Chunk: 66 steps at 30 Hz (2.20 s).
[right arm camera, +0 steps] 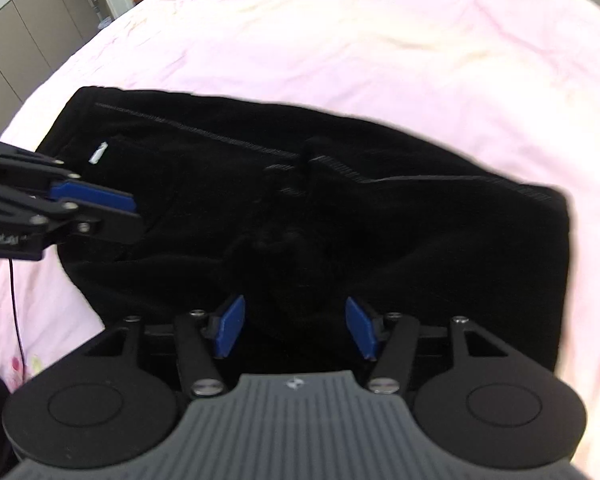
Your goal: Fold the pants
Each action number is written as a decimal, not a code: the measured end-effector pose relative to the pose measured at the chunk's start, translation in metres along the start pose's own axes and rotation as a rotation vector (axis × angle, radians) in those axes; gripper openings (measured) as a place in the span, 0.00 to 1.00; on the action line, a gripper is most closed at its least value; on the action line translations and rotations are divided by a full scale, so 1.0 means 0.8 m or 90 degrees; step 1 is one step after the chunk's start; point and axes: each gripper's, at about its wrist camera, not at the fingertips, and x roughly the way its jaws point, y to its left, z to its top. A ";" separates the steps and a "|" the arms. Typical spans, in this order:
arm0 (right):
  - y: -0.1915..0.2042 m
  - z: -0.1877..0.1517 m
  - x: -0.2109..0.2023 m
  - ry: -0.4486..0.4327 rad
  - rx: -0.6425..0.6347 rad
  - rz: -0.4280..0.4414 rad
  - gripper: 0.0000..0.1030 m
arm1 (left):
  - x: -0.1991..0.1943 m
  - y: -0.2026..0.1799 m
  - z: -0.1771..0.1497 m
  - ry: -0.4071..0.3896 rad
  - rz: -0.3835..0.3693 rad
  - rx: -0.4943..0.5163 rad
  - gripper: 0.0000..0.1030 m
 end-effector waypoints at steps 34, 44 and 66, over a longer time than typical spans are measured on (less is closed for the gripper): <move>-0.157 -0.067 0.034 -0.034 0.108 -0.066 0.46 | 0.143 0.008 0.043 0.030 0.130 -0.110 0.08; -0.171 -0.072 0.033 -0.030 0.124 -0.073 0.49 | 0.104 0.021 0.030 0.045 0.077 -0.173 0.75; -0.205 -0.092 -0.007 -0.077 0.158 -0.093 0.50 | 0.125 0.008 0.080 0.031 0.098 -0.118 0.24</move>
